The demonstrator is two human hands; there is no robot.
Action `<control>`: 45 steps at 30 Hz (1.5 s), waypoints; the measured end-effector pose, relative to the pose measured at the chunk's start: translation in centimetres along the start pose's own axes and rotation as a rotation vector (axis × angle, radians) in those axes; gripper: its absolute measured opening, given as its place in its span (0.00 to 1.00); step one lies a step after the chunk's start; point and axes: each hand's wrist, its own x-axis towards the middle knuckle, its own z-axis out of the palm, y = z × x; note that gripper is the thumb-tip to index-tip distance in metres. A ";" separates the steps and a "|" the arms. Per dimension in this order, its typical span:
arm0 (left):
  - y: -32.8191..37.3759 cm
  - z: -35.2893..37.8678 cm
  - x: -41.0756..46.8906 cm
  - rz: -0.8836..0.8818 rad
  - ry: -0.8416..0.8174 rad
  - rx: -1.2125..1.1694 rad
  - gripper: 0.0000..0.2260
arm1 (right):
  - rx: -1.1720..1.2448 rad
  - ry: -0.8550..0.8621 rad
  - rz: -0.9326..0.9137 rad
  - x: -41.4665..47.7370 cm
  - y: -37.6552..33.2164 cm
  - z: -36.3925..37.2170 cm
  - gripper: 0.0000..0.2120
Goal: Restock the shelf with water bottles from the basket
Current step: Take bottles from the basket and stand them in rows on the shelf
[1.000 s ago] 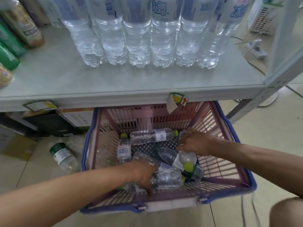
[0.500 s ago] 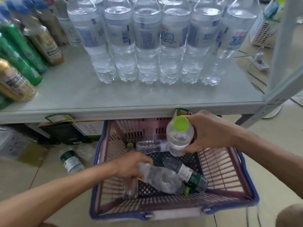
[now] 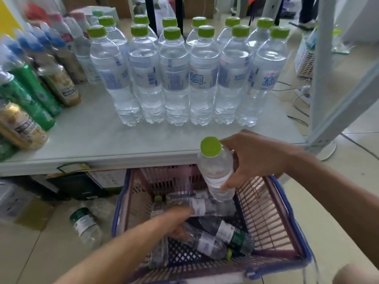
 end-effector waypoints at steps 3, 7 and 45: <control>0.4 2.5 2.8 -0.087 -0.073 -0.475 0.19 | -0.022 0.026 0.012 -0.5 0.2 0.7 0.19; 1.6 4.3 7.2 -0.105 -0.024 -0.808 0.30 | -0.023 0.005 0.036 -1.4 0.3 0.5 0.20; 7.7 -16.4 -23.8 1.408 0.262 -0.385 0.21 | 0.334 0.645 0.085 2.6 -3.1 -6.5 0.32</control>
